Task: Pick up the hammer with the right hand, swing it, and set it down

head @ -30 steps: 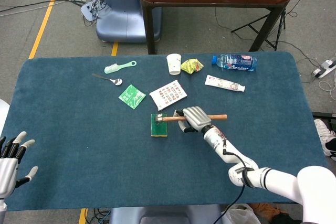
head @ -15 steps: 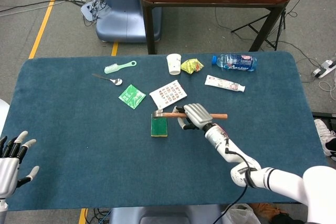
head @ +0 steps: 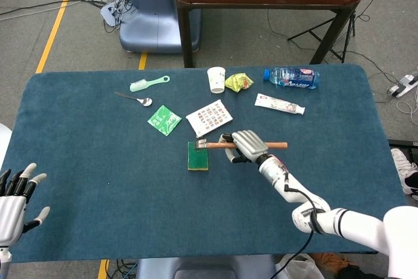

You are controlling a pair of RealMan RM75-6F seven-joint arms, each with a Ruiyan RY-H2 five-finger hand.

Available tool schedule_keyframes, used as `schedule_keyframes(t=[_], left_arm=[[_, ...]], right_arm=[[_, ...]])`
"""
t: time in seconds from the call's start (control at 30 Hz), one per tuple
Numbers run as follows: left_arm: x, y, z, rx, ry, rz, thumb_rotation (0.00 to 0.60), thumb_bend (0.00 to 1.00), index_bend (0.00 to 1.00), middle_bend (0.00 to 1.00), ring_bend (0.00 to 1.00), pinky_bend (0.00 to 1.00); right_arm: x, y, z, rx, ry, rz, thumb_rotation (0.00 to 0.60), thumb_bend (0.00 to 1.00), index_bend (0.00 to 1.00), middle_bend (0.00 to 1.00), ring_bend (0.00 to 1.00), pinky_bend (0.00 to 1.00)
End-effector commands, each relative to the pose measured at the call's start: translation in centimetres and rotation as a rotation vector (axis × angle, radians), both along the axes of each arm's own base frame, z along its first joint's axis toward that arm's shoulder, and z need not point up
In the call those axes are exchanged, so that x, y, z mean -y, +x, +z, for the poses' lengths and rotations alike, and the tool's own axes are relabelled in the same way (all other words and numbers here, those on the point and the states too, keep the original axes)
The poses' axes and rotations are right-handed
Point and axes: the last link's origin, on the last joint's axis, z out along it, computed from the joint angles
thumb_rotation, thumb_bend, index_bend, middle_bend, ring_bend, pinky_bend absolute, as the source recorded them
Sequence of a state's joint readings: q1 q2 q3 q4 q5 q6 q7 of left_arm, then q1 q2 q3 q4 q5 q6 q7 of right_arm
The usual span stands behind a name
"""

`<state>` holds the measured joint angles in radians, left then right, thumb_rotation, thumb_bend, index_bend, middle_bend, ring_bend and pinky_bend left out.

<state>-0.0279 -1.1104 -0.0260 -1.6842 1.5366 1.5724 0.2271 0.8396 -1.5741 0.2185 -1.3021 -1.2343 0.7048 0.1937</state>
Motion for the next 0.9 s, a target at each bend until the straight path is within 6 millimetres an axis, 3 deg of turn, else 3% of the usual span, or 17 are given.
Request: schedule_keyframes(t=[0.03,0.3,0.6,0.9], left_arm=[[0.1,-0.1,0.0,0.001,0.001,0.005,0.600,0.19,0.23,0.10,0.11,0.00],[0.2,-0.4,0.0,0.003,-0.001,0.020,0.600,0.19,0.23,0.10,0.10,0.00],[-0.1,-0.2,-0.1,0.002,-0.004,0.007,0.600,0.19,0.23,0.10,0.10,0.00],[-0.4,0.0,-0.4,0.001,-0.008,-0.011,0.600,0.19,0.23,0.10,0.10,0.00]], right_arm=[[0.1,-0.2,-1.4,-0.063,0.022,0.007,0.600,1.00,0.77,0.92,0.80,0.87],[0.0,-0.4,-2.8,-0.125,0.036,0.006,0.600,1.00,0.77,0.92,0.81,0.87],[-0.3,0.8,0.8,0.036,-0.050,0.005,0.600,1.00,0.77,0.92,0.81,0.87],[-1.3,-2.3,3.7,0.084,-0.121,-0.036,0.600,1.00,0.77,0.92,0.81,0.87]])
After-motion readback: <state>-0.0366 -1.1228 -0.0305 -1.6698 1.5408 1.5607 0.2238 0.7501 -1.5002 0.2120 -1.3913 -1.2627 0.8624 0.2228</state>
